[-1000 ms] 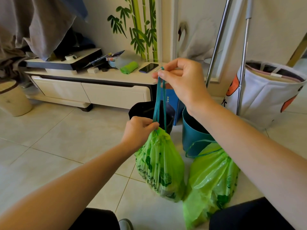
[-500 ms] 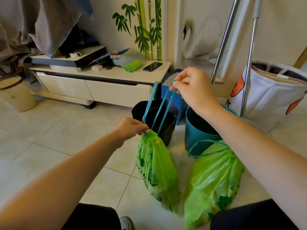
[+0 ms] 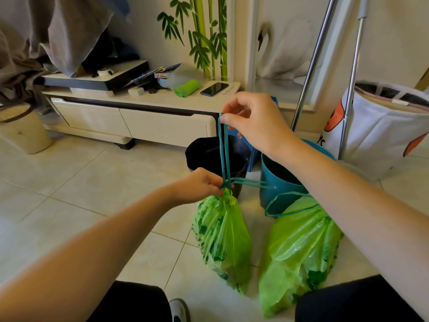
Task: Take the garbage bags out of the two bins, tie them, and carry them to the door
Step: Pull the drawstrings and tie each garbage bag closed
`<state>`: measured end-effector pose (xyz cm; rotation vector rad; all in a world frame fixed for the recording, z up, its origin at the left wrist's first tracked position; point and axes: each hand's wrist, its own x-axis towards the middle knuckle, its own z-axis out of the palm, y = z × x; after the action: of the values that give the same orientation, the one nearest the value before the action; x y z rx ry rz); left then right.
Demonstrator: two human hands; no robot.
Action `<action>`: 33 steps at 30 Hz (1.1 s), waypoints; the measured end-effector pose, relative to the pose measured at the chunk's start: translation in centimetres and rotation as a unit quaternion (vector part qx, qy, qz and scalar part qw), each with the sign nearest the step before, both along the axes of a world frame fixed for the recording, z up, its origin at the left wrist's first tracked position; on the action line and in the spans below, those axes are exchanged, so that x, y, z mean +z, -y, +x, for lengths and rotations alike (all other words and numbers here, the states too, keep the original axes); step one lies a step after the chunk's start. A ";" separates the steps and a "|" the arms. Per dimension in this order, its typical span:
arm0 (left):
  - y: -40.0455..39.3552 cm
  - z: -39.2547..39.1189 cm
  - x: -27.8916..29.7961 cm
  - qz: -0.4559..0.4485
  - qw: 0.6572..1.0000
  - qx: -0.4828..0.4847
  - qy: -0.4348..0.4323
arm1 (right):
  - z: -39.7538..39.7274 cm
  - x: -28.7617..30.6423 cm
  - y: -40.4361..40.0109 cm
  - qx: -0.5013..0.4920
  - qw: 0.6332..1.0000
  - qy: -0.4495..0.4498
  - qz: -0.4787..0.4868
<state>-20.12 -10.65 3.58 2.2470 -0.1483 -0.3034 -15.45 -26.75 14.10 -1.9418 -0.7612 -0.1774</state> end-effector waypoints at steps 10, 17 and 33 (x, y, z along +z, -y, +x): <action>2.0 -0.3 -0.4 0.030 0.999 0.001 0.024 | 0.9 -1.9 -0.3 0.015 0.994 -0.101 0.047; 0.6 -0.3 0.0 -0.022 1.000 0.021 -0.007 | 0.9 -7.6 1.3 0.053 0.936 -0.253 -0.241; -0.7 0.7 -0.1 -0.165 0.960 0.176 -0.142 | 0.5 -7.7 3.2 0.167 0.832 -0.309 -0.429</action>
<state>-19.46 -9.91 3.52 1.8338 0.3281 -0.3737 -14.90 -29.91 6.40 -2.4076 -0.7709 1.1454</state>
